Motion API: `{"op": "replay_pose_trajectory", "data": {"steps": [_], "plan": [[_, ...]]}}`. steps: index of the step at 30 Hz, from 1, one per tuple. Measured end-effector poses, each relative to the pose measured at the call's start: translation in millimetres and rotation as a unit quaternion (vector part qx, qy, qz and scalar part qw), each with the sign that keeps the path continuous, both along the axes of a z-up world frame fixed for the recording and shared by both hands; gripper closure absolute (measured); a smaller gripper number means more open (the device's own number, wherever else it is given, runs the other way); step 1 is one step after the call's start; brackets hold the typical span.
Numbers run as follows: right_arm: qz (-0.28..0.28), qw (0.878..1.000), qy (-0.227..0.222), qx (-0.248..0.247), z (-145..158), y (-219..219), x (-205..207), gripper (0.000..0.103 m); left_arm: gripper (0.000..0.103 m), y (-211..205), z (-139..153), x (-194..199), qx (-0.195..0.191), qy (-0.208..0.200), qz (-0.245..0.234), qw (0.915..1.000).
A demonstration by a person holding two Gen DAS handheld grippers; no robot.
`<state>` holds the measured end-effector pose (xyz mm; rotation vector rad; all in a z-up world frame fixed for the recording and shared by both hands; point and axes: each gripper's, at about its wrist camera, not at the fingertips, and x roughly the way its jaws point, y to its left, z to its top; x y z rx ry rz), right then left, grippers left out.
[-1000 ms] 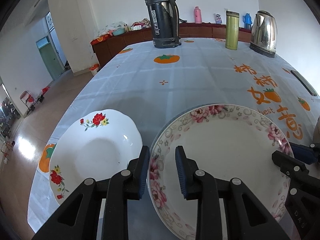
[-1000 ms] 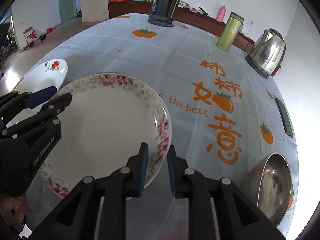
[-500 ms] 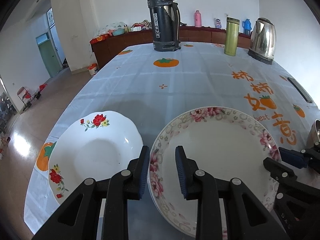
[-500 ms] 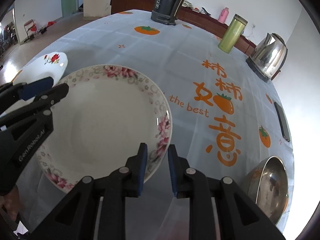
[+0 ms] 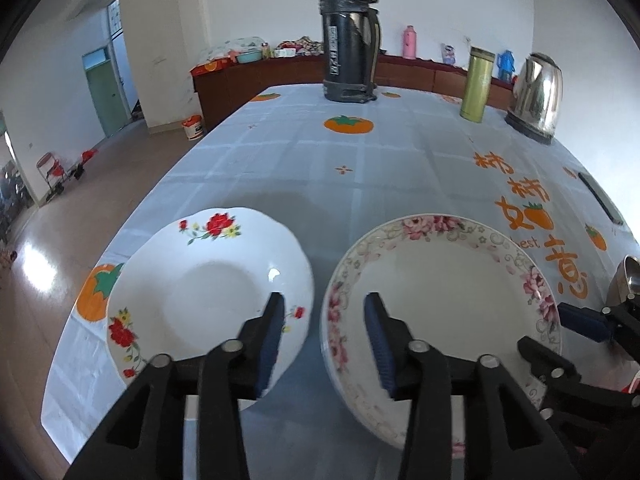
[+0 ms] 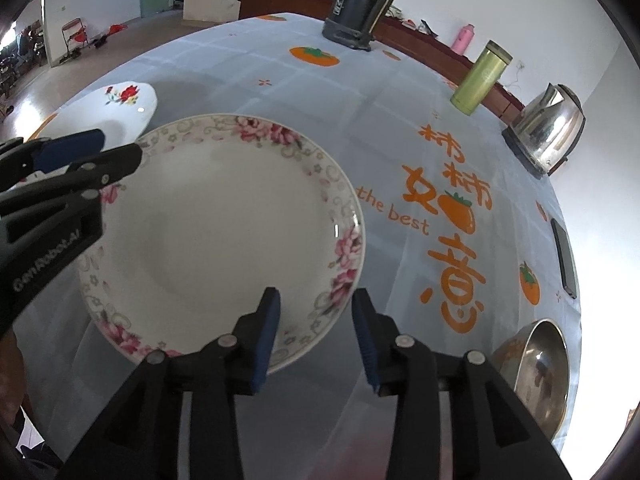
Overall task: Organize plates and bowls
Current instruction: 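Move the left gripper to the red-flower plate and grasp its rim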
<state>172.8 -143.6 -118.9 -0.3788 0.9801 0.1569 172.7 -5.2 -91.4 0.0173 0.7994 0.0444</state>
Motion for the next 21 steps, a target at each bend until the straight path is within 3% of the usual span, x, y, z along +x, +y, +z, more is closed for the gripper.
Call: {"op": "replay_pose_trajectory", "data": {"steps": [2, 4, 5, 10, 12, 14, 21], "plan": [[0.003, 1.000, -0.017, 0.008, 10.2, 0.1, -6.2, 0.056, 0.053, 5.7, 1.7, -3.1, -0.003, -0.003, 0.007, 1.0000], [0.014, 1.000, -0.023, -0.001, 16.8, 5.1, -11.7, 0.030, 0.053, 13.1, 4.0, -5.8, -0.010, -0.003, 0.014, 0.9998], [0.021, 1.000, -0.023, -0.004, 18.4, 7.2, -13.3, 0.029, 0.053, 16.5, 5.1, -7.1, -0.014, -0.004, 0.016, 0.9998], [0.024, 0.999, -0.033, 0.014, 27.0, 8.7, -15.1, 0.029, 0.052, 44.1, 13.0, -18.1, -0.006, -0.023, 0.049, 0.9985], [0.029, 0.999, -0.042, 0.019, 32.5, 12.1, -15.3, 0.030, 0.042, 60.1, 14.1, -20.0, -0.005, -0.024, 0.070, 0.9973], [0.035, 0.998, -0.047, 0.032, 37.9, 16.5, -12.9, 0.031, 0.038, 76.6, 14.2, -21.1, -0.006, -0.027, 0.090, 0.9956], [0.060, 0.995, -0.033, 0.066, 44.8, 40.2, 2.3, 0.053, 0.038, 129.7, -0.7, -17.1, -0.014, -0.003, 0.154, 0.9880]]}}
